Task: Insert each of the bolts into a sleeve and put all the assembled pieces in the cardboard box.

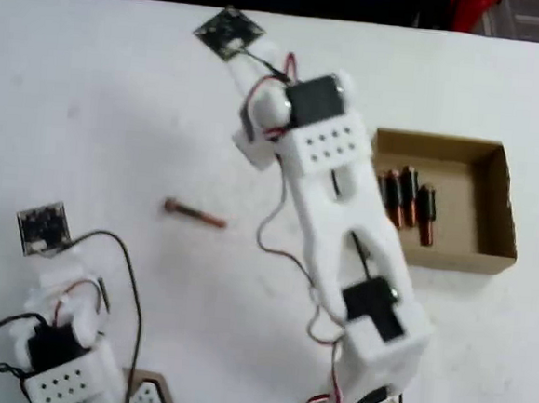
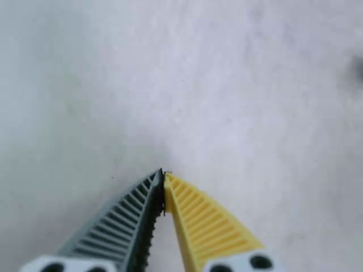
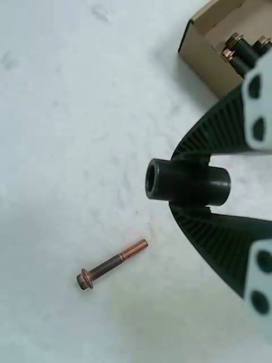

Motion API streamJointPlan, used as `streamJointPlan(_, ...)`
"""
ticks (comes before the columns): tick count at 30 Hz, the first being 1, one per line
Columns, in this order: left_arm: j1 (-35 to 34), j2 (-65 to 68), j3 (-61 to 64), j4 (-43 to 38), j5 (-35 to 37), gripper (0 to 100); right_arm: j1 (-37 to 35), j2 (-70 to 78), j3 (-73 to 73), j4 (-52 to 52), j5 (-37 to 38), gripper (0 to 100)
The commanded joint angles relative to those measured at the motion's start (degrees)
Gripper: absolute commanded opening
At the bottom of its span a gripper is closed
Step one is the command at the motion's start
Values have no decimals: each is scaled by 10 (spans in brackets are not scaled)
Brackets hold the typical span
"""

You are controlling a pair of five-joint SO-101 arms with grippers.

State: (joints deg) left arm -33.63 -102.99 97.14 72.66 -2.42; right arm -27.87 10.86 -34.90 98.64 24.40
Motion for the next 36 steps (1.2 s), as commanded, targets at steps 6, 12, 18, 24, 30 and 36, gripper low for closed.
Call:
streamJointPlan(6, -4, -1, -1, 4, -5, 23, 32, -192, 247, -22, -4, 18)
streamJointPlan(12, -4, -1, -1, 4, -6, 23, 58, -265, 482, -164, 42, 18)
streamJointPlan(18, -4, -1, -1, 4, -6, 23, 57, -286, 658, -311, 48, 18)
streamJointPlan(24, -4, -1, -1, 4, -6, 23, 57, -285, 716, -336, 48, 18)
streamJointPlan(30, -4, -1, -1, 4, -6, 23, 52, -285, 761, -355, 48, 18)
streamJointPlan(36, -4, -1, -1, 4, -6, 23, 43, -285, 824, -447, 49, 18)
